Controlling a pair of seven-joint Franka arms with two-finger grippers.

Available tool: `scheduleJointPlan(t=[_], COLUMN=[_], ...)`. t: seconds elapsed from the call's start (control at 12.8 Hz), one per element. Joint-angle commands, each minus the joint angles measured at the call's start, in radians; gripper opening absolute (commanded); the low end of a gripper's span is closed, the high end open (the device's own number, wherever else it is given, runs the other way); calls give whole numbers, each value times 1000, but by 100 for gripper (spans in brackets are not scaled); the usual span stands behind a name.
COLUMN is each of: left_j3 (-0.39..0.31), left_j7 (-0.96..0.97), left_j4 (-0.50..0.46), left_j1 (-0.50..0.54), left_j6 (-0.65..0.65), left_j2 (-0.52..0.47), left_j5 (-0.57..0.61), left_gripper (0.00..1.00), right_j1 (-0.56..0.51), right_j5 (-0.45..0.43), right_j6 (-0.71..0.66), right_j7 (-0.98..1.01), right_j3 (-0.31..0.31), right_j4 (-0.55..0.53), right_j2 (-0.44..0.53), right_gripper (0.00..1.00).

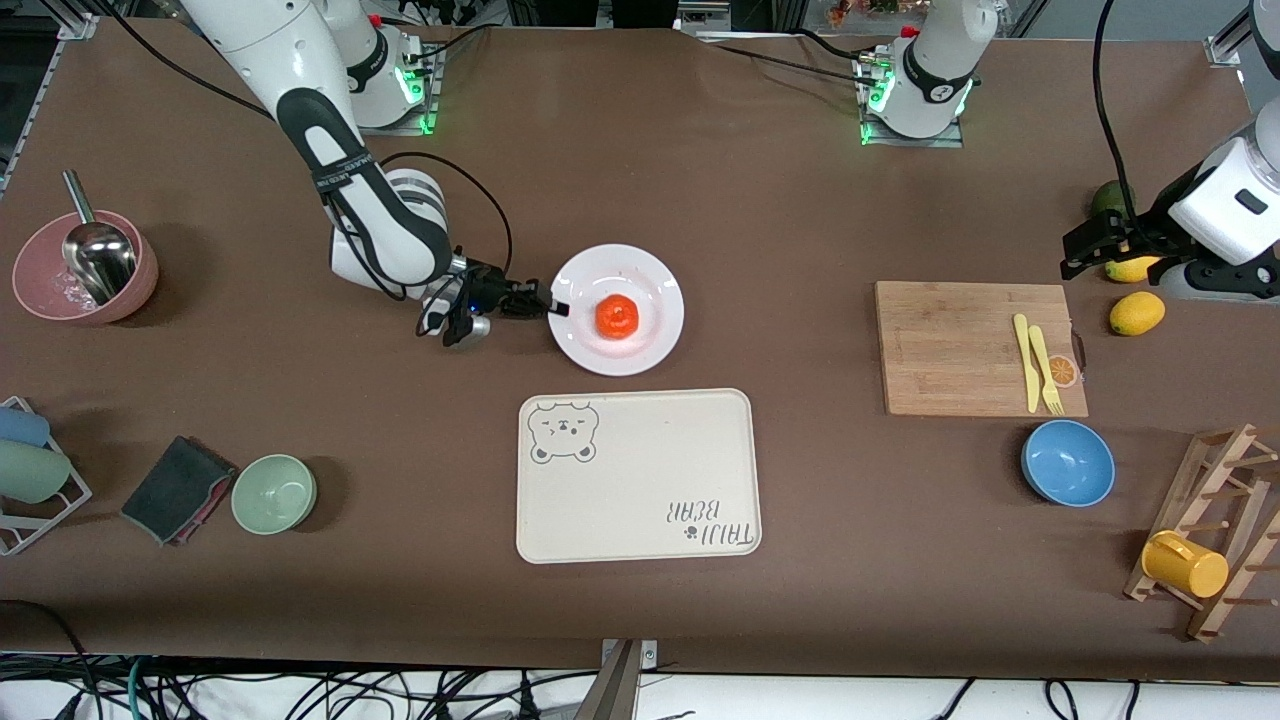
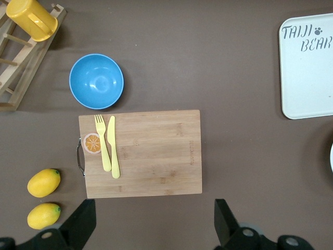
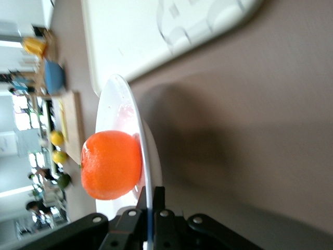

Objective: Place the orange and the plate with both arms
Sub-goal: 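Slide the plate with the right gripper onto the bear tray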

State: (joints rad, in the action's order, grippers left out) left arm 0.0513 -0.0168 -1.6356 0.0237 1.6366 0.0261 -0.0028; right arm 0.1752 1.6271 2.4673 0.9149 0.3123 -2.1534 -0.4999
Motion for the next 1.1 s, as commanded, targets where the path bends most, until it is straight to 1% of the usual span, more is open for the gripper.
scheduleJointPlan(t=[0.0,0.16,0.23,0.31,0.47,0.63,0.78,1.02], left_j3=[-1,-1,-1,-1,-1,-1,1,-1], left_j7=[-2,-3,-3,-3,-3,-3,-5,-3], left_j4=[33,33,33,33,33,33,33,33], left_j1=[-4,-5,-5,-4,-5,-5,-5,-5], left_j6=[-14,-14,-14,-14,-14,-14,-14,-14], left_j2=[18,20,18,18,20,20,20,20], left_j5=[1,1,1,1,1,1,1,1], left_gripper=[100,100,100,100,100,100,100,100], right_j1=[-13,-25,-25,-26,-49,-72,-63,-49], right_j5=[13,5,3,-4,-64,-101,-104,-102], right_j6=[7,9,12,12,12,5,5,5], right_j7=[-79,-132,-143,-143,-151,-177,-177,-176], right_j3=[2,2,1,-13,-24,-25,-27,-27], right_j4=[140,277,355,419,487,545,604,612], right_j2=[-60,-139,-197,-242,-293,-334,-382,-402], right_gripper=[0,0,0,0,0,0,0,0])
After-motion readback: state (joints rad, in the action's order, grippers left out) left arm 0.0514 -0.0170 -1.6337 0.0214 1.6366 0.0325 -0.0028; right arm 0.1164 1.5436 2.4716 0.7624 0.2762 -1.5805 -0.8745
